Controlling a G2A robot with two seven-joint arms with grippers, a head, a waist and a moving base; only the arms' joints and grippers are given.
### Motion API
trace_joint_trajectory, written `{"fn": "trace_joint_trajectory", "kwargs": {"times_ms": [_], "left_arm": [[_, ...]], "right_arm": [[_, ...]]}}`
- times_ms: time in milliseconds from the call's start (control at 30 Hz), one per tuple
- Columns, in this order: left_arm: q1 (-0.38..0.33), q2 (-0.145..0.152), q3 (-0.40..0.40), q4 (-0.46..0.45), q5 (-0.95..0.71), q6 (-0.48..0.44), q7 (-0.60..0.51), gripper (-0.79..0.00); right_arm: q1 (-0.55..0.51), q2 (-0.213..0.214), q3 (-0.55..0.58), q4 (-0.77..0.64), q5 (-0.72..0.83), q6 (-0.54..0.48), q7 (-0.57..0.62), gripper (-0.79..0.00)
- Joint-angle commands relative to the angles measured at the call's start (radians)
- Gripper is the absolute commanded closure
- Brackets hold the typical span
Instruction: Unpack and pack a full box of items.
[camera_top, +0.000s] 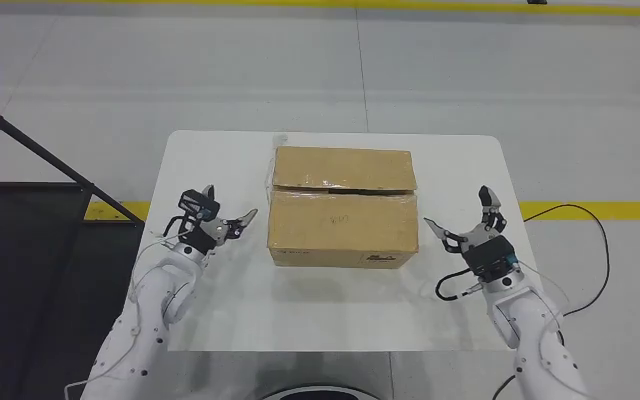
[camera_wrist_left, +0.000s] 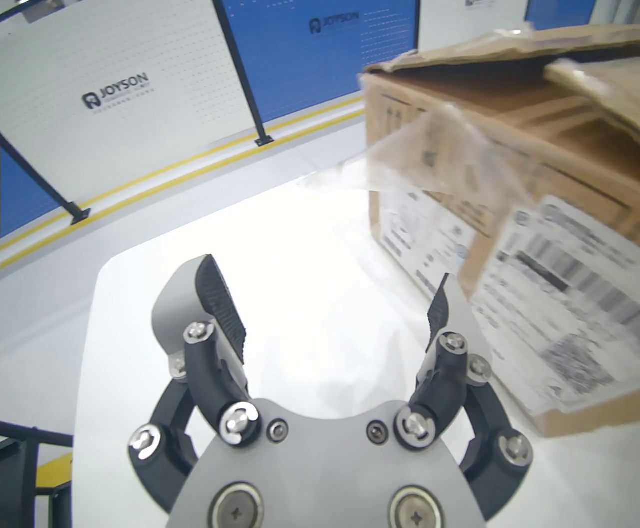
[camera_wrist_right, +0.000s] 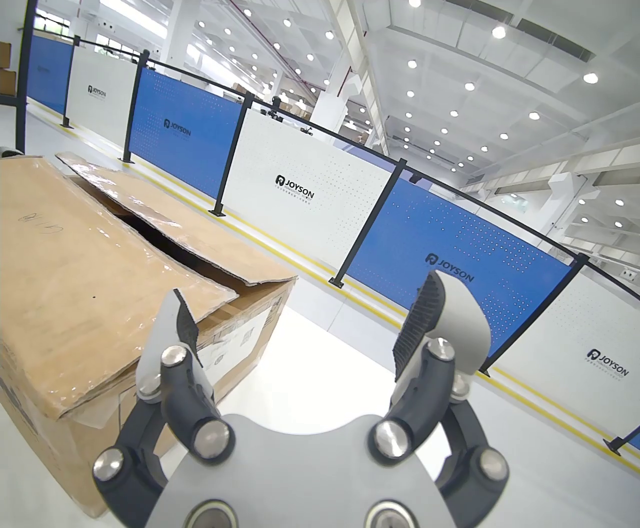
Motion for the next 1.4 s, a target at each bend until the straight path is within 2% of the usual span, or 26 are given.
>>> {"fn": "trace_joint_trajectory", "kwargs": {"times_ms": [0,200,300,433,600,800,933,1200,1367], "left_arm": [[-0.061,-0.007,0.033,0.067,0.033,0.040,0.000,-0.785],[-0.245,-0.040,0.161,0.281,0.074,0.099,0.040,-0.785],[-0.307,-0.058,0.220,0.356,0.092,0.131,0.069,-0.785],[-0.359,-0.081,0.269,0.414,0.071,0.156,0.133,-0.785],[-0.373,-0.092,0.269,0.426,0.032,0.196,0.172,-0.785],[-0.352,-0.090,0.232,0.407,0.020,0.227,0.207,-0.785],[-0.310,-0.082,0.191,0.357,0.018,0.249,0.237,-0.785],[-0.165,-0.065,0.087,0.184,0.006,0.306,0.248,-0.785],[-0.065,-0.055,0.029,0.092,0.001,0.313,0.215,-0.785]], "right_arm": [[-0.002,0.001,0.003,0.000,0.000,0.000,0.000,-0.785],[-0.031,0.004,0.031,-0.001,0.008,0.006,-0.010,-0.785],[-0.056,0.005,0.048,0.000,0.019,0.016,-0.018,-0.785],[-0.088,0.006,0.068,-0.001,0.034,0.026,-0.026,-0.785],[-0.101,0.007,0.078,-0.004,0.041,0.027,-0.025,-0.785],[-0.074,0.007,0.062,-0.002,0.035,0.012,-0.013,-0.785],[-0.047,0.006,0.047,0.009,0.029,0.001,-0.007,-0.785],[-0.002,0.004,0.018,0.029,0.021,-0.012,0.001,-0.785],[0.015,0.004,0.007,0.034,0.016,-0.013,0.005,-0.785]]}}
